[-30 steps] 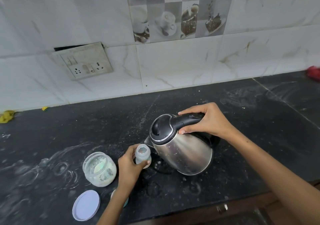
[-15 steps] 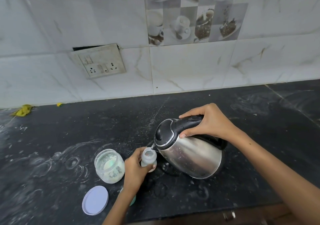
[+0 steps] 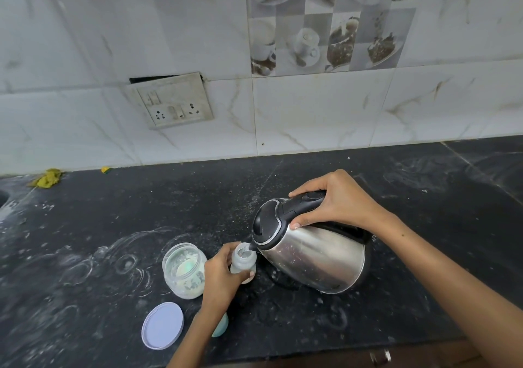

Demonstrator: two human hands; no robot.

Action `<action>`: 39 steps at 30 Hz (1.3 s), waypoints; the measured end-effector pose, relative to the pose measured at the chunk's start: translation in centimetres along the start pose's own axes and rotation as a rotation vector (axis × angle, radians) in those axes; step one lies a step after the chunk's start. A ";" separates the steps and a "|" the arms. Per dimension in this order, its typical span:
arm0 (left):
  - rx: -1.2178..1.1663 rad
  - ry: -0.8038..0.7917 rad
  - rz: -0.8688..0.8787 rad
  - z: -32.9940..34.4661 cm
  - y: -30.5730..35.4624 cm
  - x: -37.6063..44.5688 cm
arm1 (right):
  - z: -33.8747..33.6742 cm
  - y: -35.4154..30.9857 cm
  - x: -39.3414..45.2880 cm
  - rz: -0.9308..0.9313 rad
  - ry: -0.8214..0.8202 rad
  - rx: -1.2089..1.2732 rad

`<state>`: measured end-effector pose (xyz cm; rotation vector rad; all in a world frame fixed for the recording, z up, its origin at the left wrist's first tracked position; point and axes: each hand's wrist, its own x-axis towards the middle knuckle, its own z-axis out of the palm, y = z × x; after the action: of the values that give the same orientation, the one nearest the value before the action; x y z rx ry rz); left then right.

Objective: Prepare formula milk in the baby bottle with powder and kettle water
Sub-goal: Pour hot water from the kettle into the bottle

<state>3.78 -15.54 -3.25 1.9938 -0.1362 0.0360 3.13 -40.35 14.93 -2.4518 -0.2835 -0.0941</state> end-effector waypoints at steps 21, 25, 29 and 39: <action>0.032 -0.018 -0.009 -0.4 -0.7 0.4 | 0.3 -0.4 0.3 0.020 0.003 -0.030; 0.035 -0.017 -0.006 -0.4 -0.8 0.5 | 0.2 -0.5 0.2 0.027 0.010 -0.040; 0.028 -0.016 -0.001 -0.3 -0.9 0.5 | 0.3 -0.3 0.1 0.032 0.018 -0.040; 0.018 -0.011 -0.014 -0.3 -0.7 0.4 | 0.3 -0.3 -0.1 0.039 0.035 -0.029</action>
<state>4.25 -15.05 -3.75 2.0133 -0.1296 0.0170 3.01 -39.99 14.88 -2.4811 -0.2199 -0.1251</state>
